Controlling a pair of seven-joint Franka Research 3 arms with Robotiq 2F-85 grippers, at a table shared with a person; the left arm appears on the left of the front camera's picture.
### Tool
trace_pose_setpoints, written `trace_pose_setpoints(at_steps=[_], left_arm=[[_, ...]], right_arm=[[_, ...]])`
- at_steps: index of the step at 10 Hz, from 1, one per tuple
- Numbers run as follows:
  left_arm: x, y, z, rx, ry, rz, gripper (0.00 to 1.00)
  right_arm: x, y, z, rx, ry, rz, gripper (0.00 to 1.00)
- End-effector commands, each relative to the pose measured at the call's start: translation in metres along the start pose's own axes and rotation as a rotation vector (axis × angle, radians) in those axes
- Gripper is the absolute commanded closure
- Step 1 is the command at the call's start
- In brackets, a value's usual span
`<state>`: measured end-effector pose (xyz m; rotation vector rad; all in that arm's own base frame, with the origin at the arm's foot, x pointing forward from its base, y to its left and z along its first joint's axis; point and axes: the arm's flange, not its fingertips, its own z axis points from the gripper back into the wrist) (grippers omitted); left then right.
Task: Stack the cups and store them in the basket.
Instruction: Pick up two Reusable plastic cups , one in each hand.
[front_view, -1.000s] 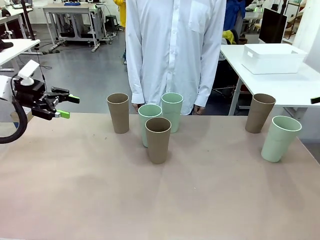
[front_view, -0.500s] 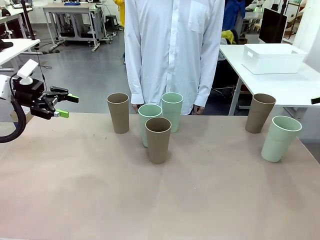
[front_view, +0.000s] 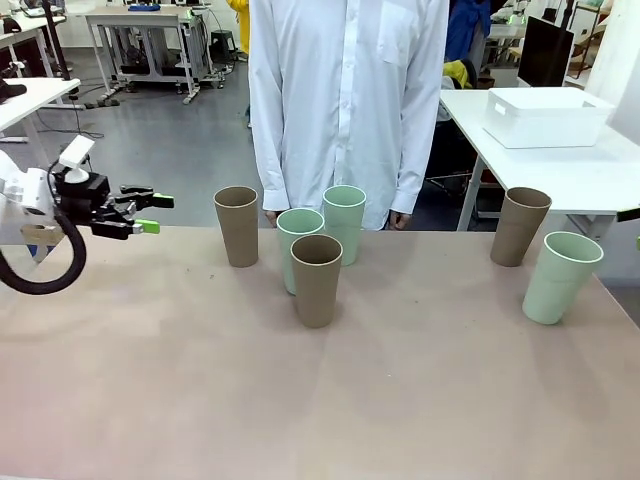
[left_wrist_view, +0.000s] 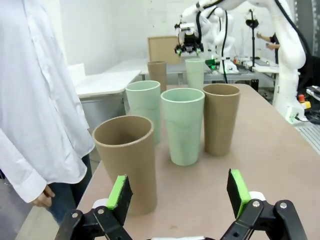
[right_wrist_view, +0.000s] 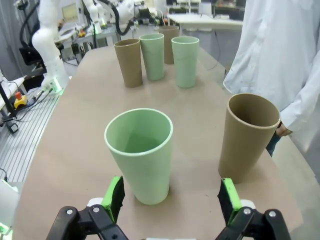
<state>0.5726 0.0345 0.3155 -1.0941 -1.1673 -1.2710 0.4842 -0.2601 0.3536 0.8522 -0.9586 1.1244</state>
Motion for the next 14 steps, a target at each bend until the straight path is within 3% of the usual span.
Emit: trace_pose_setpoints(at_steps=[1,9,14], left_arm=[[-0.008,0.024,-0.007,-0.015,-0.063,-0.013,0.0],[-0.055,0.044,-0.035,-0.01,-0.116,0.049,0.0],[-0.062,0.039,-0.036,-0.012,-0.104,0.05,0.0]], right_arm=[[-0.022,0.0,-0.011,0.018,-0.098,0.053,0.0],[-0.085,0.015,-0.065,0.123,-0.245,-0.023,0.0],[-0.088,0.013,-0.066,0.129,-0.21,-0.055,0.0]])
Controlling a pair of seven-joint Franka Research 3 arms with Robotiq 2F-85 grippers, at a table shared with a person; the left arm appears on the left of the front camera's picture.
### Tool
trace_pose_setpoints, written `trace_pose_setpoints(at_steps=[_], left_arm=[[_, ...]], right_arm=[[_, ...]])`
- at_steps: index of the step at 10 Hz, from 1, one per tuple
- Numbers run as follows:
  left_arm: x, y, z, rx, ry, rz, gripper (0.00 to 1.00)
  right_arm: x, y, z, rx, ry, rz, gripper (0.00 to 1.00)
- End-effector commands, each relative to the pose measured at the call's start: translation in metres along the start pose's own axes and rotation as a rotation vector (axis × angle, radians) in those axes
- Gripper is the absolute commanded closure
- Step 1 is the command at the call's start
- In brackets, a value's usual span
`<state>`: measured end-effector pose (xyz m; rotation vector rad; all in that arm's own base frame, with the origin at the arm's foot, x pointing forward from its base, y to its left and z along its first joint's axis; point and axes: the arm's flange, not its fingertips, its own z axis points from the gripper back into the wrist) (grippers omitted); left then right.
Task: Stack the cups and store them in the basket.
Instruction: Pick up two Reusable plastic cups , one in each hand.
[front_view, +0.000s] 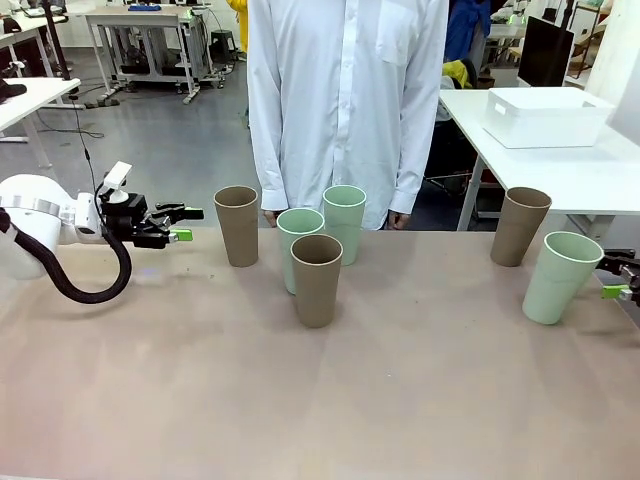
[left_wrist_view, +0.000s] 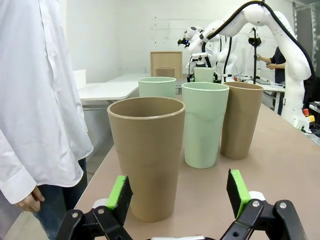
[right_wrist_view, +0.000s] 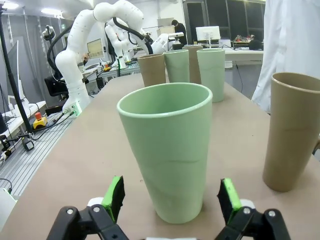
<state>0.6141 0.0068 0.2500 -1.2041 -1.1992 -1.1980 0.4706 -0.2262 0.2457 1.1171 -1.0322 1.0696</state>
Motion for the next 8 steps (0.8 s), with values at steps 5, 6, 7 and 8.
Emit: trace_pose_setpoints(at_steps=[5,6,7,8], left_arm=[[-0.012,0.019,-0.02,0.119,0.004,-0.071,0.0],[-0.014,0.022,-0.024,0.137,0.008,-0.072,0.0],[-0.016,0.023,-0.026,0.146,0.011,-0.071,0.0],[-0.017,0.024,-0.029,0.148,0.008,-0.07,0.0]], right_arm=[[-0.014,0.0,-0.009,-0.022,-0.066,0.054,0.0],[-0.016,0.0,-0.011,-0.032,-0.072,0.062,0.0],[-0.017,0.002,-0.015,-0.042,-0.082,0.069,0.0],[-0.018,0.003,-0.018,-0.041,-0.091,0.069,0.0]])
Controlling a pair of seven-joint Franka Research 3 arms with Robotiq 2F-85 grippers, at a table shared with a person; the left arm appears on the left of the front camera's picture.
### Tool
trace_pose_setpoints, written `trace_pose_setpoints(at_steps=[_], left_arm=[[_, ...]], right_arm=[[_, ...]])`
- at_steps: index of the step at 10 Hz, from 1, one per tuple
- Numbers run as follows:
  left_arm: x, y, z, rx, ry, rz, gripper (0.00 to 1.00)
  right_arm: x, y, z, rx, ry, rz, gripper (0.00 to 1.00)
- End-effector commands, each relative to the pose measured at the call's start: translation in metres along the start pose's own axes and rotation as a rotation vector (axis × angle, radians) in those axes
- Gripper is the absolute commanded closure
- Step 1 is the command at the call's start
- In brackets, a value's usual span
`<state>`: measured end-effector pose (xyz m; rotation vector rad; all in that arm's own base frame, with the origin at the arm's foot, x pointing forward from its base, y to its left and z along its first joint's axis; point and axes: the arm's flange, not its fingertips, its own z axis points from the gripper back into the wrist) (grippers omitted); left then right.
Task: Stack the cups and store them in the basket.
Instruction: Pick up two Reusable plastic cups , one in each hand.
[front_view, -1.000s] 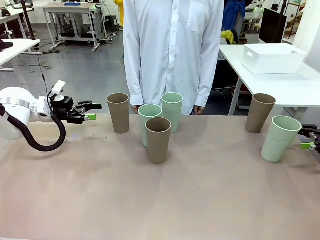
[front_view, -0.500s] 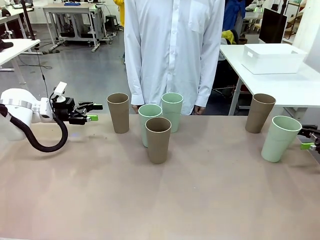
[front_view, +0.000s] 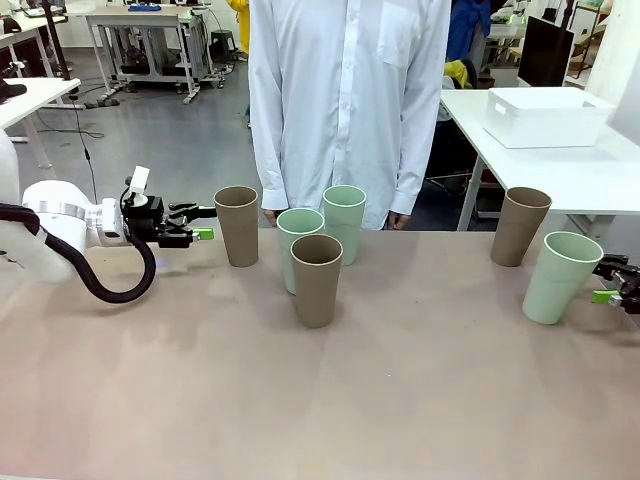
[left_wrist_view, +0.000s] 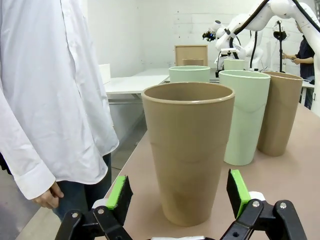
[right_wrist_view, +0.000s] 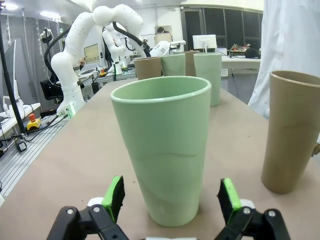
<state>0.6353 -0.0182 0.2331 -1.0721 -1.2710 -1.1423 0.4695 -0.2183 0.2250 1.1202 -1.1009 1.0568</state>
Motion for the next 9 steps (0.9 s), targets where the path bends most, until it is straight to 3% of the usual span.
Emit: trace_pose_setpoints(at_steps=[1,9], left_arm=[[-0.002,0.002,-0.007,0.023,-0.018,-0.029,0.0],[-0.007,0.008,-0.021,0.054,-0.031,-0.044,0.0]], right_arm=[[0.001,0.005,-0.01,-0.018,-0.051,0.041,0.0],[0.002,0.006,-0.03,-0.025,-0.072,0.032,0.0]])
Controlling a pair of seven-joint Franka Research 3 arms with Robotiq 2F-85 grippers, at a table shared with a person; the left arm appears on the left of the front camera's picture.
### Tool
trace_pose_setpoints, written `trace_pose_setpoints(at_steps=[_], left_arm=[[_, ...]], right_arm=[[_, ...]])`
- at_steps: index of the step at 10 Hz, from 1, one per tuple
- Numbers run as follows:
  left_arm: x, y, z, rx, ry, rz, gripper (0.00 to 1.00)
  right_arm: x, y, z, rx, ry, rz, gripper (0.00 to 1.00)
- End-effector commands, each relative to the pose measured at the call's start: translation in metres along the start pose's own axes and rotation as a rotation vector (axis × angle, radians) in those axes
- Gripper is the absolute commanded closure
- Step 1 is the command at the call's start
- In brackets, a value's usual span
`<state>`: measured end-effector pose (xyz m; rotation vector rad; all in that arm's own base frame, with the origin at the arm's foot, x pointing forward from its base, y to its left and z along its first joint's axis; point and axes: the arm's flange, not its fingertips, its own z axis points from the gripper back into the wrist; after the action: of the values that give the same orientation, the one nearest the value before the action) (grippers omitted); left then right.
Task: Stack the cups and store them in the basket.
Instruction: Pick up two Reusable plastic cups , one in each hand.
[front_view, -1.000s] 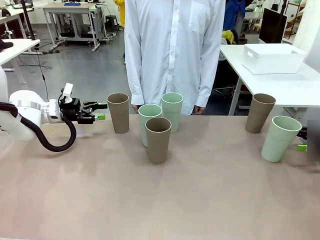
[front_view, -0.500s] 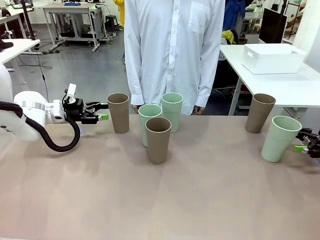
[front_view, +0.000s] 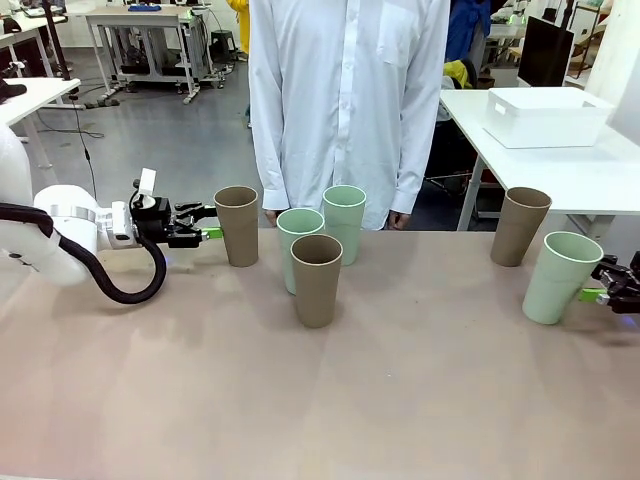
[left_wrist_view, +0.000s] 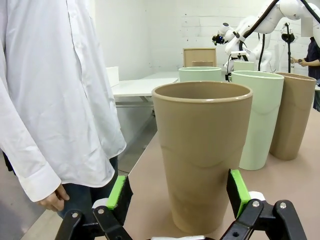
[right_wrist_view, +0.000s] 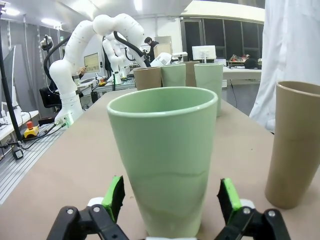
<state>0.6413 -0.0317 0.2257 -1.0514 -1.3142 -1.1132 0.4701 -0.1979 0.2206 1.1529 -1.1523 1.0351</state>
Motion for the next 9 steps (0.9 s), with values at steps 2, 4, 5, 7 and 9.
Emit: trace_pose_setpoints(at_steps=[2,4,5,7,9], left_arm=[[0.002,0.002,-0.016,-0.025,0.01,-0.02,0.0],[0.0,0.0,-0.024,-0.049,0.024,-0.008,0.0],[-0.003,-0.002,-0.03,-0.062,0.036,-0.003,0.0],[-0.008,-0.006,-0.042,-0.087,0.046,0.011,0.0],[-0.012,-0.009,-0.052,-0.089,0.053,0.016,0.0]], right_arm=[[0.003,0.006,-0.01,-0.021,-0.014,0.017,0.0],[0.003,0.007,-0.012,-0.021,-0.018,0.015,0.0],[0.003,0.007,-0.015,-0.02,-0.015,0.012,0.0],[0.003,0.008,-0.019,-0.017,-0.014,0.012,0.0],[0.001,0.009,-0.024,-0.019,-0.017,0.006,0.0]])
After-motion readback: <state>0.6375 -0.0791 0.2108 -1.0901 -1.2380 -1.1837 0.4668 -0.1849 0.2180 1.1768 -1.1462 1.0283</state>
